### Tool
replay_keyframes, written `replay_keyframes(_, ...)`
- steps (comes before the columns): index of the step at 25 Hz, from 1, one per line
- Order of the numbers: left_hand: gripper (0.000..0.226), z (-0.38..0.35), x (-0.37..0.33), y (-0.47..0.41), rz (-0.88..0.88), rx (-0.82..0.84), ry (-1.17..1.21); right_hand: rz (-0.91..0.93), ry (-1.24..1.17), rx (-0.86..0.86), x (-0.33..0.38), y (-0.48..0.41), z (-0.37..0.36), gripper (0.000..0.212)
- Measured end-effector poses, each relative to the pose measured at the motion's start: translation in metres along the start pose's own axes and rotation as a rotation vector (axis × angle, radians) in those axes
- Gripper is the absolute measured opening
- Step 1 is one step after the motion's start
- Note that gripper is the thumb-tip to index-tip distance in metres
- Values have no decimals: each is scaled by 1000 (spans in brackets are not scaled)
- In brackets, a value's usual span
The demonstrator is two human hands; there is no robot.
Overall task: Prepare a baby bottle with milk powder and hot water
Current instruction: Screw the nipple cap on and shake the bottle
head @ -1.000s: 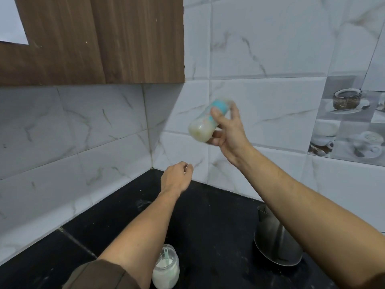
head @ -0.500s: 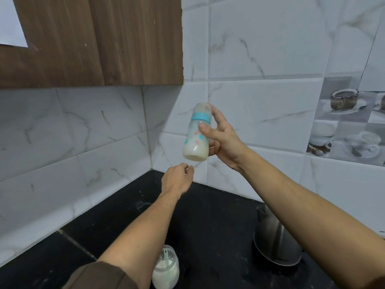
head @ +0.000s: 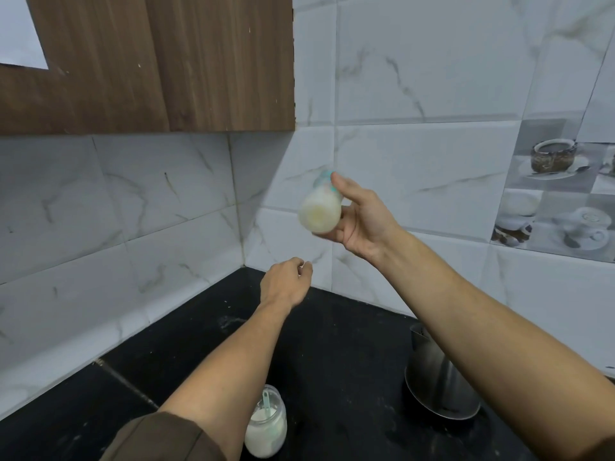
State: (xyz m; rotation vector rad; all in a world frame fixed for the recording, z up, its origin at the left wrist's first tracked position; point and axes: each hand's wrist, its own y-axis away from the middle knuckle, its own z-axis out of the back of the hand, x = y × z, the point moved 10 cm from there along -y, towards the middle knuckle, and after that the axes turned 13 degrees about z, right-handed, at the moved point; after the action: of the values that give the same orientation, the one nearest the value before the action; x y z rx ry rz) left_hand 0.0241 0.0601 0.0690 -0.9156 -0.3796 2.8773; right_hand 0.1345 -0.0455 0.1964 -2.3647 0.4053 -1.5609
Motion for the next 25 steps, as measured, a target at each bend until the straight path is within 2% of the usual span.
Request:
replay_keyframes(1, 42, 0, 1, 0, 1, -2, 2, -36, -59, -145, -4, -2, 13, 30)
replay_keyframes(2, 42, 1, 0, 1, -1, -4, -2, -69, -105, -205, -9, -3, 19, 32)
replay_keyframes(3, 43, 1, 1, 1, -3, -2, -4, -91, -102, -184, -12, -2, 17, 35)
replay_keyframes(6, 43, 3, 4, -1, 4, -9, -31, -84, 103, 155, -15, 2, -11, 37)
replay_keyframes(7, 43, 5, 4, -1, 3, -14, -41, -56, 118, 216, -13, 4, -16, 35)
replay_keyframes(8, 43, 6, 4, -1, 2, -13, -39, -39, 96, 200, -8, 3, -17, 34)
replay_keyframes(11, 43, 5, 7, 0, 5, -7, -24, -33, -134, -168, -2, -7, 11, 34)
replay_keyframes(12, 43, 6, 6, 1, 5, -10, -26, -39, -156, -185, -3, -8, 12, 34)
replay_keyframes(13, 43, 6, 6, 1, 6, -9, -28, -54, -86, -124, -3, -6, 8, 34)
replay_keyframes(16, 42, 5, 5, 1, 10, -5, -39, -39, 180, 251, -7, 5, -23, 43)
replay_keyframes(17, 42, 6, 3, 2, 9, -3, -39, -8, 189, 275, -5, 4, -23, 46)
replay_keyframes(18, 43, 6, 2, 2, 4, -3, -32, 29, 149, 202, 1, 0, -18, 48)
replay_keyframes(21, 43, 7, 2, 3, -6, -13, -20, 95, -100, -248, 11, -18, 27, 56)
replay_keyframes(22, 43, 7, 1, 3, -5, -16, -20, 88, -134, -278, 9, -19, 30, 59)
replay_keyframes(23, 43, 7, 1, 2, -4, -15, -19, 65, -82, -218, 8, -16, 23, 59)
replay_keyframes(25, 42, 7, -2, 2, -5, -13, -21, 45, 184, 80, 5, -1, -7, 55)
